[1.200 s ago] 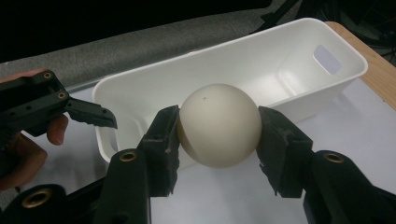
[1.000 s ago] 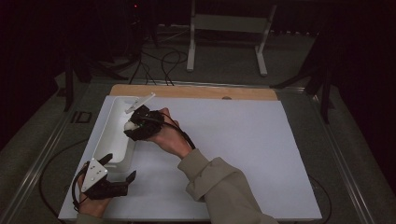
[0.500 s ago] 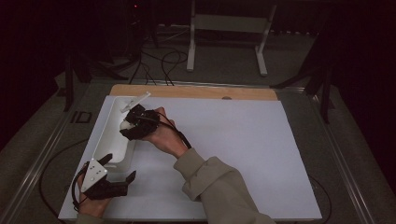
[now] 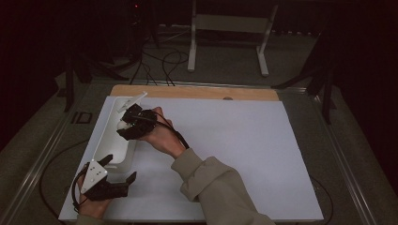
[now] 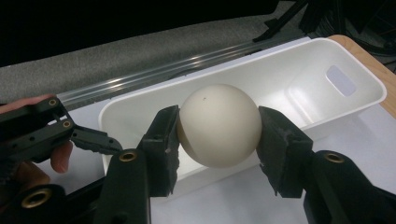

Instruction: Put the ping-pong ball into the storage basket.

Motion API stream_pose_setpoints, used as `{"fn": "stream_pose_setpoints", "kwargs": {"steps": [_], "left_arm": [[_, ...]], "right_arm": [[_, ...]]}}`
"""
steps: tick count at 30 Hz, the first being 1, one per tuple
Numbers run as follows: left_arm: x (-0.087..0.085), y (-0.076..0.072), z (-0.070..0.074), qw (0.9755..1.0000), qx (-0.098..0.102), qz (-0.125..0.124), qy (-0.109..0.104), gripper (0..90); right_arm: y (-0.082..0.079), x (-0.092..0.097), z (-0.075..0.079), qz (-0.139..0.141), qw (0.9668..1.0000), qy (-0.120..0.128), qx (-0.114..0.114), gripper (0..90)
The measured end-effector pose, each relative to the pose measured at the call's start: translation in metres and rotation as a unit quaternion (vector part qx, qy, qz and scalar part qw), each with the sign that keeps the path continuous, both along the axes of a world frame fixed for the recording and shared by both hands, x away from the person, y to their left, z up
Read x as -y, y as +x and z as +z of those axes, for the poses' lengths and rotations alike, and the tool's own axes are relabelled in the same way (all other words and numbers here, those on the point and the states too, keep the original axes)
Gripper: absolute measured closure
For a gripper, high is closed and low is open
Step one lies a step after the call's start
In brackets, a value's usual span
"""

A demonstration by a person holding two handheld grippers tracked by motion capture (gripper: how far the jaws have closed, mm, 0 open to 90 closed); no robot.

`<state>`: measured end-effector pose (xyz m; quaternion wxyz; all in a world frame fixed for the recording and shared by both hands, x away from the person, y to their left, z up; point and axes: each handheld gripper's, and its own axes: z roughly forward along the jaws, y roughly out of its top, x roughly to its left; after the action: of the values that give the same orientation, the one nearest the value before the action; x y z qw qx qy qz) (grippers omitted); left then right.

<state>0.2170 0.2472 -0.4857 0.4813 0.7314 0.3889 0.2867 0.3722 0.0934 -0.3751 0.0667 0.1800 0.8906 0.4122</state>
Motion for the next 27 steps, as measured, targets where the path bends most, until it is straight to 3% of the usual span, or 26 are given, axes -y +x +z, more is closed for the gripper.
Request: {"fn": "stream_pose_setpoints", "kwargs": {"steps": [27], "left_arm": [[0.000,0.000,0.000,1.0000,0.001,0.000,-0.002,0.0]], "right_arm": [[0.000,-0.014,0.001,0.001,1.0000,0.009,-0.002,50.4]]}}
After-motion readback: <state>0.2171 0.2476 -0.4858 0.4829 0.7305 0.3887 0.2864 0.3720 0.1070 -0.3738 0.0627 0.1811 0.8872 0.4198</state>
